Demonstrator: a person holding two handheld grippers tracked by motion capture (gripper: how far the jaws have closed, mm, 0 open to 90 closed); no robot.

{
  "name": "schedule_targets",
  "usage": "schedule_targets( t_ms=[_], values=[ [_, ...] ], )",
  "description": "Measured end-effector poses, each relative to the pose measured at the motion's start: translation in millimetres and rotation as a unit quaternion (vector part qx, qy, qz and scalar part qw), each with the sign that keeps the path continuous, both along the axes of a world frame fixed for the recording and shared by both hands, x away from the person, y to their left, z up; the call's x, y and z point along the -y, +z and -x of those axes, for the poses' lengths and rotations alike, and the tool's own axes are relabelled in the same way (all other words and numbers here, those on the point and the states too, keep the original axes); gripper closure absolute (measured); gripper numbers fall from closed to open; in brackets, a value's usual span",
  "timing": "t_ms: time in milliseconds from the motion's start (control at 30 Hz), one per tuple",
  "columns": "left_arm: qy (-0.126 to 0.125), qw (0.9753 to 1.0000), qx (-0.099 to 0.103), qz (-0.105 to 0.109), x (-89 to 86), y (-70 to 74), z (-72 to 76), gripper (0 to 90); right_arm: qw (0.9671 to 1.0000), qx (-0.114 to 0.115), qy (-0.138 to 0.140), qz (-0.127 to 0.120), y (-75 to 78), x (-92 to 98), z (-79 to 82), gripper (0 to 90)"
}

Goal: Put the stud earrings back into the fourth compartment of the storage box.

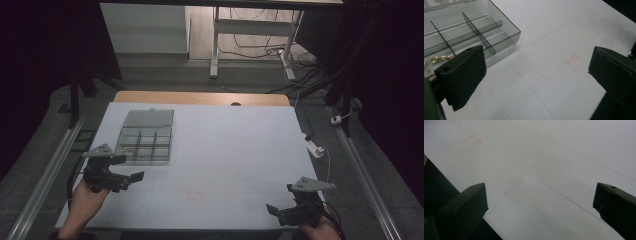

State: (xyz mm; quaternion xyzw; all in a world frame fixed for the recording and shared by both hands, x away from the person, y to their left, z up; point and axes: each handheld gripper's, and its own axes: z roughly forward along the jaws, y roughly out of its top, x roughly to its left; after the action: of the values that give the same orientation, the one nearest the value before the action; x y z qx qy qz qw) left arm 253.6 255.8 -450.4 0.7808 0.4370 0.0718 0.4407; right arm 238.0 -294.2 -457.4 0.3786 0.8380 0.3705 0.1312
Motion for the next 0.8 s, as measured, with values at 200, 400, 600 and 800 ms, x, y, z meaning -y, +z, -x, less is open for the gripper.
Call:
schedule_targets(
  t_ms=[200,400,600,800],
  values=[
    [0.007,0.9999,0.002,-0.007,-4.2,0.5,22.6,0.4,1.0000,-0.001,-0.001,0.000,0.0,-0.3,0.0,0.0],
    [0.022,0.9995,0.003,-0.022,-7.2,-4.2,45.8,0.1,1.0000,-0.001,-0.001,0.000,-0.2,-0.6,-0.1,0.0],
    [0.031,0.9989,0.003,-0.035,-14.1,-13.5,64.9,0.0,1.0000,-0.001,-0.003,0.001,-0.1,-0.5,-0.1,0.0],
    [0.043,0.9981,-0.008,-0.044,-24.4,-24.7,80.6,0.0,1.0000,-0.001,-0.004,0.000,0.1,-0.7,-0.1,0.0]
  ],
)
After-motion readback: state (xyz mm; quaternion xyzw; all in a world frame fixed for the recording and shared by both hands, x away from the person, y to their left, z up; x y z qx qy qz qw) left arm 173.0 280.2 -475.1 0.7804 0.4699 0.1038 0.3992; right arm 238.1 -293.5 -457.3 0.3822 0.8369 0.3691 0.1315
